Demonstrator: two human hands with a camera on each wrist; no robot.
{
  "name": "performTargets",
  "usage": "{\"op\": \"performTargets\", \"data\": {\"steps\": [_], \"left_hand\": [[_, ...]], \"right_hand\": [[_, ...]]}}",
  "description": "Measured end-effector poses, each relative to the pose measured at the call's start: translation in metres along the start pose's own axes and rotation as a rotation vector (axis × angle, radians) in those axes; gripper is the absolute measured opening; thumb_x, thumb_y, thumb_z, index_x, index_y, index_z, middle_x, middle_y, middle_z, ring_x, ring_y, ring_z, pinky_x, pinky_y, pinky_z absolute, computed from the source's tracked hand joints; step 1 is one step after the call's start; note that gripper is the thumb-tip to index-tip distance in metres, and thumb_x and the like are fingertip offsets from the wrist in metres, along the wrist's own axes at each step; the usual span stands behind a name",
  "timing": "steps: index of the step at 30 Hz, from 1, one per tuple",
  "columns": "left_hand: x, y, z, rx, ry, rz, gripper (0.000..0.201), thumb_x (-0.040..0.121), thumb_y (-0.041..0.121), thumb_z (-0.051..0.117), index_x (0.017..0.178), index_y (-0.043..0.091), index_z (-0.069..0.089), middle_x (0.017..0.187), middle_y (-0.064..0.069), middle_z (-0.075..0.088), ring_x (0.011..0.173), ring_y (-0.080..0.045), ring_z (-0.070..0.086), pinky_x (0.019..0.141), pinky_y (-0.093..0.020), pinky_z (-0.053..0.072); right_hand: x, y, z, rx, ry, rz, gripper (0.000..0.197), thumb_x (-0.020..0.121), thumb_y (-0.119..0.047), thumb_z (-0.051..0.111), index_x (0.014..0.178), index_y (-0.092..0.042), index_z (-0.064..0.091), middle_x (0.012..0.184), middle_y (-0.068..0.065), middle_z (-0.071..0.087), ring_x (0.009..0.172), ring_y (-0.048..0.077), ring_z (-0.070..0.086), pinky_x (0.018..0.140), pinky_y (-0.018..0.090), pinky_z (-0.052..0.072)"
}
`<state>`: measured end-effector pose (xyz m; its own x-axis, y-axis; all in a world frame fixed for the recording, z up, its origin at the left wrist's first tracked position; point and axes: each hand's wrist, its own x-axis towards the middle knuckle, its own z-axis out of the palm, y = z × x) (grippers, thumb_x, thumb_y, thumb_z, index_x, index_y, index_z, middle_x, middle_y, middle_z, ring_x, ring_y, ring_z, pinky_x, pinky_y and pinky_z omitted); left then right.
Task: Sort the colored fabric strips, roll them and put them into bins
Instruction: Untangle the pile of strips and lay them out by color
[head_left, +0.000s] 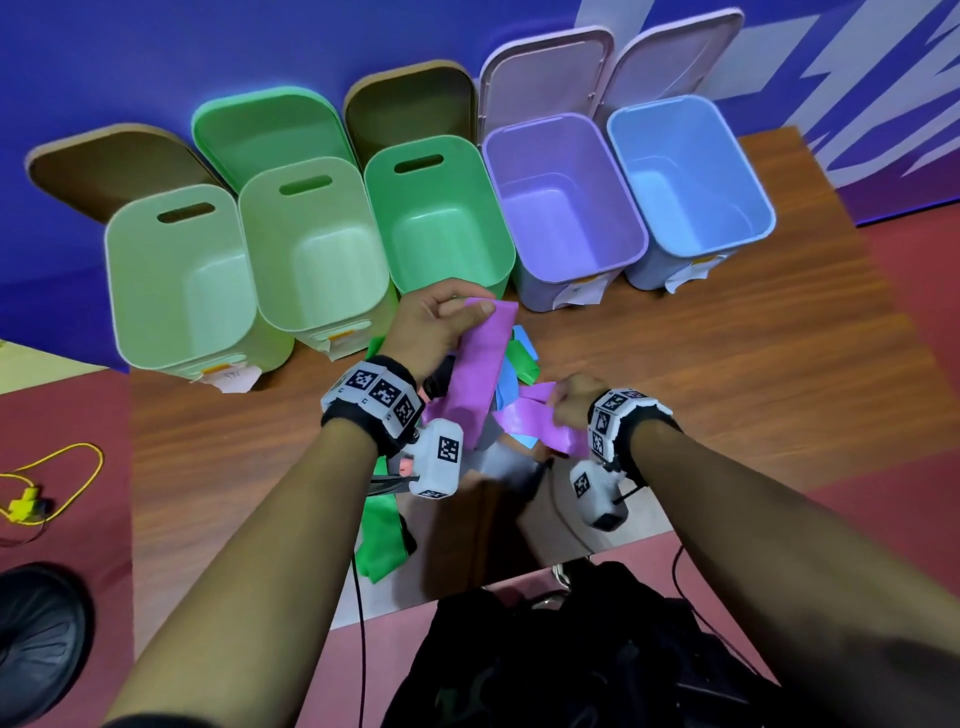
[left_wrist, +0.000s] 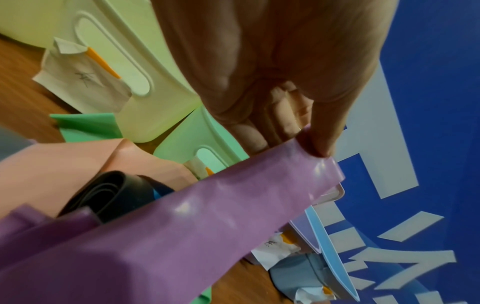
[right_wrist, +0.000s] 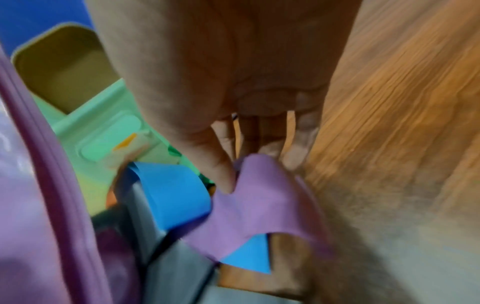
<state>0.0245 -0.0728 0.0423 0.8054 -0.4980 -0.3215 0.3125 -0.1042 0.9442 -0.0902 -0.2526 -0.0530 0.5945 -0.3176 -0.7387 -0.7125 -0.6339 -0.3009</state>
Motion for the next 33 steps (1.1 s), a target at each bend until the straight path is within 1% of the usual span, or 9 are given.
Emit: {"op": "performTargets", "data": {"steps": [2, 4, 7, 11, 14, 18, 24, 27, 33], "left_hand": [[0.001, 0.003, 0.000, -0.005, -0.010, -0.001, 0.006, 0.090, 0.002, 0.067, 0.093, 0.007, 0.069, 0.067, 0.001, 0.071, 0.060, -0.009, 0.062, 0.055, -0.019, 0.051], [0.000, 0.006, -0.001, 0.004, -0.003, 0.007, 0.009, 0.091, 0.001, 0.065, 0.099, 0.000, 0.068, 0.061, 0.001, 0.069, 0.052, -0.007, 0.058, 0.049, -0.015, 0.046], [0.002, 0.010, -0.001, 0.024, 0.016, 0.019, 0.006, 0.090, 0.002, 0.067, 0.095, 0.005, 0.070, 0.061, 0.000, 0.070, 0.054, -0.009, 0.058, 0.052, -0.017, 0.048], [0.007, 0.017, -0.005, 0.075, 0.045, 0.080, 0.010, 0.088, 0.004, 0.070, 0.088, 0.014, 0.071, 0.071, 0.003, 0.072, 0.067, -0.009, 0.063, 0.063, -0.021, 0.052], [0.011, 0.024, -0.011, 0.095, 0.063, 0.121, 0.012, 0.088, 0.005, 0.070, 0.086, 0.017, 0.072, 0.076, 0.003, 0.072, 0.073, -0.011, 0.064, 0.068, -0.025, 0.053], [0.013, 0.032, -0.015, 0.060, 0.079, 0.167, 0.012, 0.089, 0.000, 0.067, 0.088, 0.011, 0.070, 0.074, 0.003, 0.072, 0.070, -0.009, 0.064, 0.066, -0.023, 0.053], [0.013, 0.044, -0.015, 0.047, 0.117, 0.223, 0.011, 0.088, -0.001, 0.067, 0.089, 0.009, 0.071, 0.075, 0.002, 0.073, 0.070, -0.008, 0.065, 0.070, -0.023, 0.054], [0.011, 0.049, -0.013, 0.056, 0.125, 0.266, 0.010, 0.087, -0.003, 0.069, 0.092, 0.005, 0.071, 0.076, 0.004, 0.073, 0.070, -0.007, 0.066, 0.070, -0.019, 0.052], [0.013, 0.062, -0.011, 0.075, 0.169, 0.327, 0.009, 0.085, 0.000, 0.071, 0.093, 0.006, 0.073, 0.082, 0.002, 0.072, 0.074, -0.003, 0.064, 0.071, -0.017, 0.048]], "right_hand": [[-0.001, -0.012, -0.009, 0.239, -0.009, -0.057, 0.021, 0.082, 0.000, 0.068, 0.086, -0.020, 0.068, 0.109, 0.009, 0.069, 0.092, 0.026, 0.066, 0.073, 0.029, 0.054], [-0.009, -0.027, -0.021, 0.591, -0.052, -0.090, 0.034, 0.084, 0.010, 0.062, 0.087, -0.023, 0.061, 0.098, 0.010, 0.067, 0.070, 0.021, 0.061, 0.053, 0.025, 0.049], [-0.024, -0.047, -0.040, 0.843, -0.184, -0.143, 0.024, 0.089, 0.002, 0.063, 0.094, -0.022, 0.065, 0.086, 0.004, 0.067, 0.068, 0.016, 0.062, 0.058, 0.026, 0.054], [-0.036, -0.058, -0.059, 1.057, -0.278, -0.247, 0.016, 0.096, 0.001, 0.054, 0.104, -0.004, 0.067, 0.080, 0.004, 0.071, 0.071, 0.015, 0.069, 0.066, 0.026, 0.059], [-0.047, -0.061, -0.070, 1.104, -0.342, -0.319, 0.031, 0.095, 0.012, 0.041, 0.115, 0.002, 0.063, 0.065, -0.002, 0.068, 0.064, 0.010, 0.069, 0.065, 0.022, 0.059], [-0.055, -0.070, -0.076, 1.195, -0.384, -0.371, 0.050, 0.085, 0.026, 0.031, 0.114, 0.003, 0.064, 0.093, 0.012, 0.074, 0.085, 0.021, 0.074, 0.071, 0.028, 0.061], [-0.068, -0.085, -0.080, 0.983, -0.148, -0.522, 0.008, 0.088, 0.003, 0.067, 0.092, -0.003, 0.065, 0.080, 0.008, 0.064, 0.061, 0.009, 0.061, 0.062, 0.017, 0.051], [-0.069, -0.091, -0.083, 0.950, -0.035, -0.561, 0.016, 0.083, -0.012, 0.078, 0.078, -0.005, 0.064, 0.063, -0.001, 0.053, 0.058, 0.010, 0.043, 0.060, 0.018, 0.036], [-0.077, -0.097, -0.097, 1.091, -0.061, -0.625, 0.014, 0.090, -0.002, 0.065, 0.092, -0.016, 0.062, 0.073, 0.000, 0.061, 0.059, 0.008, 0.051, 0.055, 0.019, 0.038]]}}
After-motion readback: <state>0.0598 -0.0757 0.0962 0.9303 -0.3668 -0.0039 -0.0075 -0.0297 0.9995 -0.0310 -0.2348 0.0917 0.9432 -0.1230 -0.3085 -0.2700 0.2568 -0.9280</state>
